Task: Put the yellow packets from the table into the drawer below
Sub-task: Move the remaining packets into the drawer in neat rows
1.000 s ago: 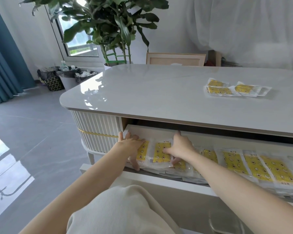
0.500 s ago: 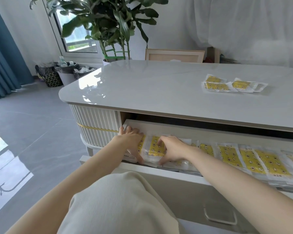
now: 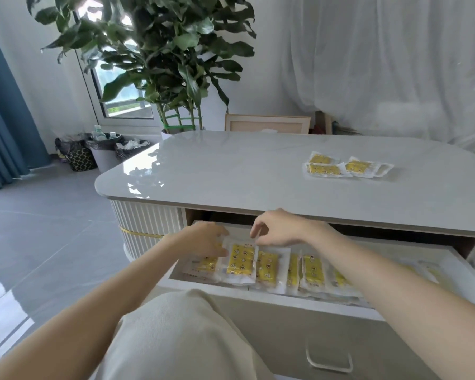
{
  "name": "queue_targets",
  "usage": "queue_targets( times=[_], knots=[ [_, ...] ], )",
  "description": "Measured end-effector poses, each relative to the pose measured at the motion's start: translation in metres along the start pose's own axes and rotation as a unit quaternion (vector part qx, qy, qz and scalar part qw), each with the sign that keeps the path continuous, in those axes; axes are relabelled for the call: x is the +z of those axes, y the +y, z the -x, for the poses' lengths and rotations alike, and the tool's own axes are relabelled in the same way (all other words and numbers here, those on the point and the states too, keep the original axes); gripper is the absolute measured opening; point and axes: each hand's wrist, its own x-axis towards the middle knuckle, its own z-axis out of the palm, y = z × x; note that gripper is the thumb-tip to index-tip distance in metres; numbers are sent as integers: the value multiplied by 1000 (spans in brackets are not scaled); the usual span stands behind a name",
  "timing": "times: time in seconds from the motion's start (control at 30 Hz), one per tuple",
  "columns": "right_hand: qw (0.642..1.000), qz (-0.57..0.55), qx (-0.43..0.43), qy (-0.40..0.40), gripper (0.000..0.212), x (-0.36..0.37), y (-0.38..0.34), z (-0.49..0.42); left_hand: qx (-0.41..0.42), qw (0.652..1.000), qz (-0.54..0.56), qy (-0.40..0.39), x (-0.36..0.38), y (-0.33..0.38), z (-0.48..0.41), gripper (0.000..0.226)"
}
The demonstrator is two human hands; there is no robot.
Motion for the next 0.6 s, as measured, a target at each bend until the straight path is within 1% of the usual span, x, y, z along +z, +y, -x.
queue_targets(
  times=[0.07, 0.2, 0.3, 0.37, 0.43, 0.5, 0.6],
  knots=[
    [1000, -22, 3, 18, 26, -23, -1, 12, 17, 999, 41, -2, -20, 10, 11, 54],
    [993, -93, 33, 71, 22, -62, 9, 37, 71, 996, 22, 39, -58, 36, 23, 42],
    [981, -121, 68, 138, 21, -79, 31, 48, 98, 991, 46, 79, -80, 55, 21, 32],
    [966, -138, 100, 194, 26, -83, 52, 50, 110, 987, 63, 101, -91, 71, 14, 28],
    [950, -156, 142, 232, 34, -80, 74, 49, 107, 986, 65, 109, -96, 87, 1, 30],
    [935, -159, 195, 251, 41, -75, 98, 45, 100, 987, 62, 109, -97, 104, -20, 37],
    [912, -99, 290, 274, 49, -66, 129, 37, 95, 987, 74, 108, -91, 126, -54, 51]
  ],
)
